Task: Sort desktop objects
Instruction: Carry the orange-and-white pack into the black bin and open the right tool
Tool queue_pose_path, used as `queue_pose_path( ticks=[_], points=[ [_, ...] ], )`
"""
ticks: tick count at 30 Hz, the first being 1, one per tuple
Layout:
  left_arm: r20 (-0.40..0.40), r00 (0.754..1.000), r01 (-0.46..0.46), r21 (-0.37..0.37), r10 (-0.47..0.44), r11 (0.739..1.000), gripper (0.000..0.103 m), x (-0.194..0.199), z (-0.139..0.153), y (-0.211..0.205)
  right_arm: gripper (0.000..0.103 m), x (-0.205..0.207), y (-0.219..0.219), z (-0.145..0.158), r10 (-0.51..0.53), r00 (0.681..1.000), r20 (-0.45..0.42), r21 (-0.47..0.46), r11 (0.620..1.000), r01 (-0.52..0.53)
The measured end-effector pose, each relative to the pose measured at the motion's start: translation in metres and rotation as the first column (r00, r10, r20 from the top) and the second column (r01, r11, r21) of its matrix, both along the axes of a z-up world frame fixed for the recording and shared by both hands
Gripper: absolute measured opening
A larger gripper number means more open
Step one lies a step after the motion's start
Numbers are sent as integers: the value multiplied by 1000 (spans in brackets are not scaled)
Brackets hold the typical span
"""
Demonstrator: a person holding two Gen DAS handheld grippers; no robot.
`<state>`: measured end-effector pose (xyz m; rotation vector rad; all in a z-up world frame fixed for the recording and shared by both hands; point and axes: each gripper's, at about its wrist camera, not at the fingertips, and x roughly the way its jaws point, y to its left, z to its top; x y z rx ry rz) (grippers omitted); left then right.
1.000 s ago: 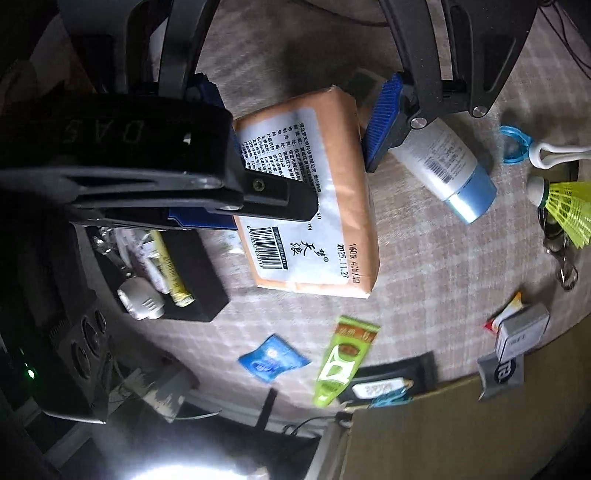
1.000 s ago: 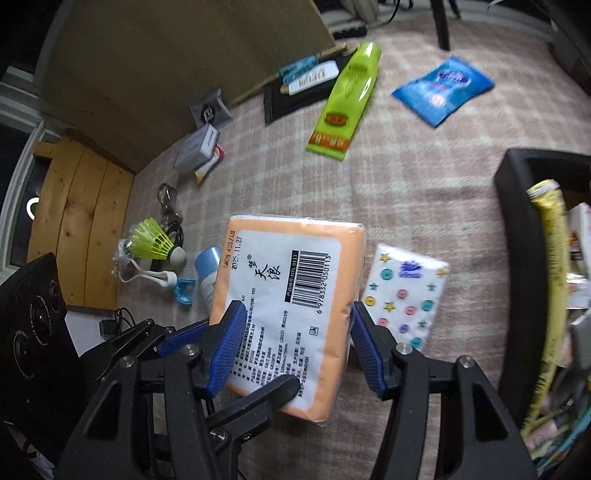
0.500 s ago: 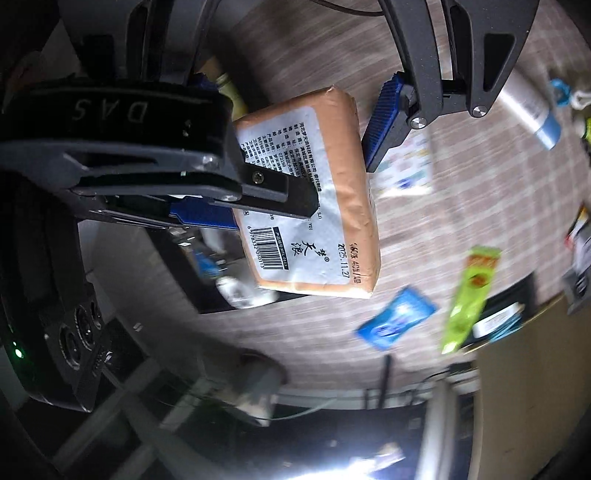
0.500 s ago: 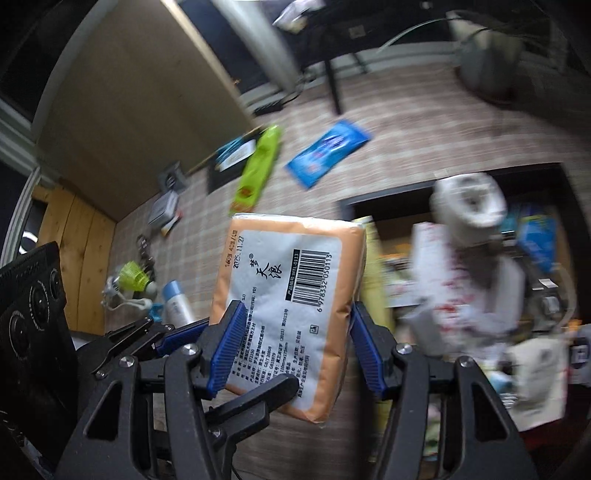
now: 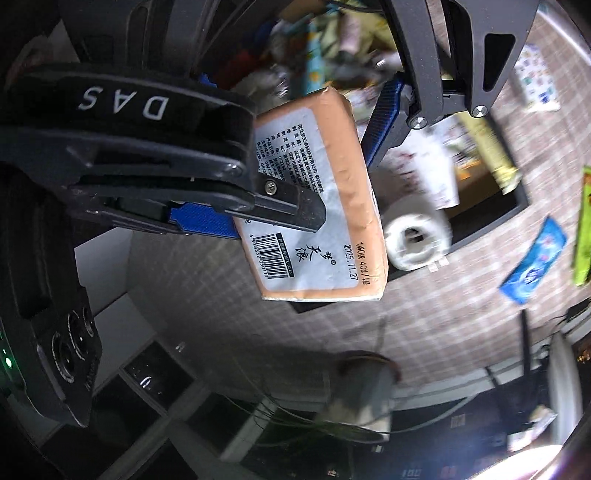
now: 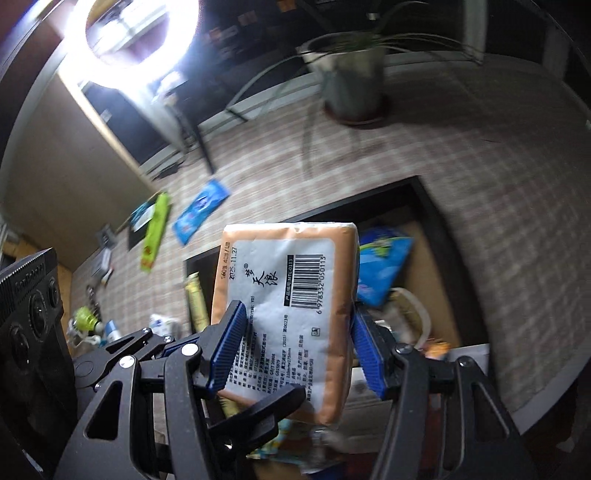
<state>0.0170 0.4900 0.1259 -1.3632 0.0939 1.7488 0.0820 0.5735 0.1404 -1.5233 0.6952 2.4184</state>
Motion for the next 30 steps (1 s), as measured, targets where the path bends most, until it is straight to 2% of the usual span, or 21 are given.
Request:
queue_pose_path(
  ticks=[8,12,16,21,30],
  points=[
    [-2,999,42,-12,-42,999,64,7,0,45,57,17,44,-3,-86,996,2,-5,996,86],
    [13,1000,20,-2,-20,1000,65,5,-1,50,57,25,58,-1,-127,992,-13,-14,992,127],
    [-24,999,25,-12,-25,1000,65,8,6,42,57,29,60,2,-136,991,-15,2,991,136],
    [-33,999,6,-22,-7,1000,65,6,10,23,57,27,49,3,-111,994,-21,4,994,111],
    [-46,996,-79,-58,77,995,65,-4,8,-30,57,10,2,5,-22,1000,-20,22,1000,23]
  ],
)
